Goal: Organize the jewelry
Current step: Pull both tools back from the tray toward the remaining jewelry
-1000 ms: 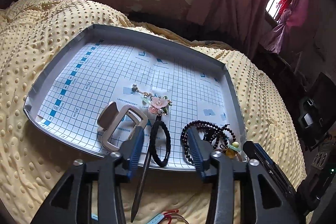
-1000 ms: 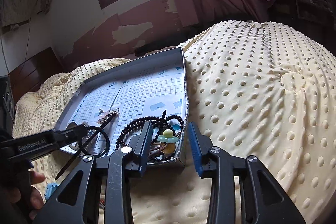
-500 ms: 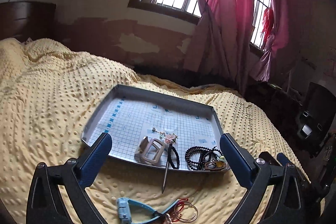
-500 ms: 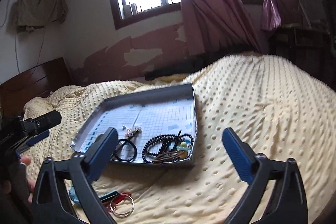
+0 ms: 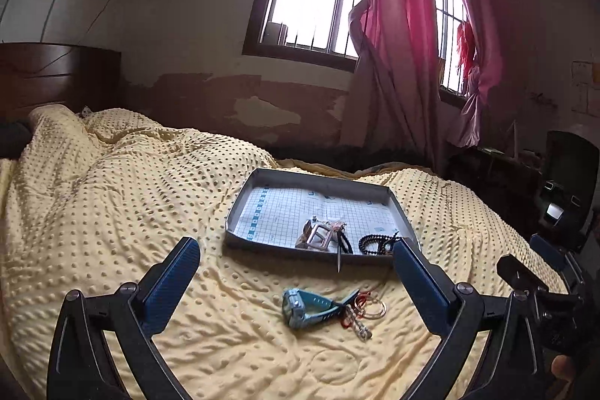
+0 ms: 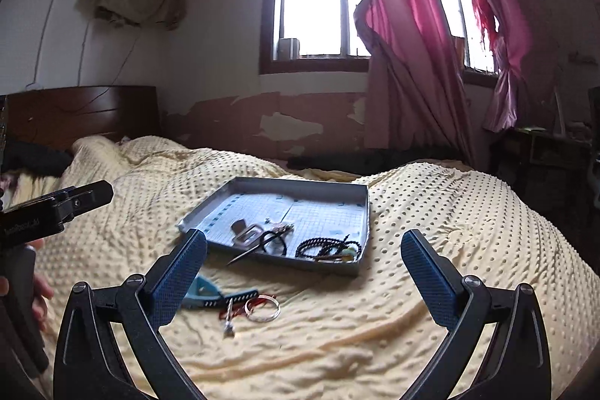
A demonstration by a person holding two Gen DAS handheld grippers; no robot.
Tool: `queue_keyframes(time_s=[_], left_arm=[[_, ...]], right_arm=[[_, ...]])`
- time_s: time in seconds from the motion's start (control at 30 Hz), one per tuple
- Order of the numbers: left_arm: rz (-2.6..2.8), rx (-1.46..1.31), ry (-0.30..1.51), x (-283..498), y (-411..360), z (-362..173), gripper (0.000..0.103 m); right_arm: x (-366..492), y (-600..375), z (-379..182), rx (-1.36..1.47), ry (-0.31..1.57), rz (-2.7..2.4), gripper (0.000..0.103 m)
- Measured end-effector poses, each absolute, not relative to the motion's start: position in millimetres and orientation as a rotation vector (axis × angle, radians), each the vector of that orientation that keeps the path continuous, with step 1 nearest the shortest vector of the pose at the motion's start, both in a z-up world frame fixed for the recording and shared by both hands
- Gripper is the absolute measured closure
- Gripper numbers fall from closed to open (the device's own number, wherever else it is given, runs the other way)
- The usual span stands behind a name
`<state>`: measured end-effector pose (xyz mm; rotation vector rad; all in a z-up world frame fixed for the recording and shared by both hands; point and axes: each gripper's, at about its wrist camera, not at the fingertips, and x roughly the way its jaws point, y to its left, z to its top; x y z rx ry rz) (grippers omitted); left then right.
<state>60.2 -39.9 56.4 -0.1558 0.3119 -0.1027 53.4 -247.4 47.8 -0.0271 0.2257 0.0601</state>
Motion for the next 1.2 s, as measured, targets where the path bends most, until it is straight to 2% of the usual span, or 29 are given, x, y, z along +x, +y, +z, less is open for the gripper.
queue_keyframes(time_s=[0.37, 0.73, 1.2], left_arm=[[-0.03, -0.134, 0.379, 15.8, -22.6, 12.6, 0.0], [0.022, -0.035, 0.498, 16.3, -32.6, -7.2, 0.0], [-0.017, -0.143, 0.58, 36.4, -15.0, -20.0, 0.0]], right_arm=[[11.9, -240.4, 22.1, -0.029, 0.341, 0.095, 0.001], [39.8, -241.5, -20.0, 0.057, 0.573, 0.136, 0.001], [54.2, -223.5, -32.5, -0.002, 0.662, 0.173, 0.001]])
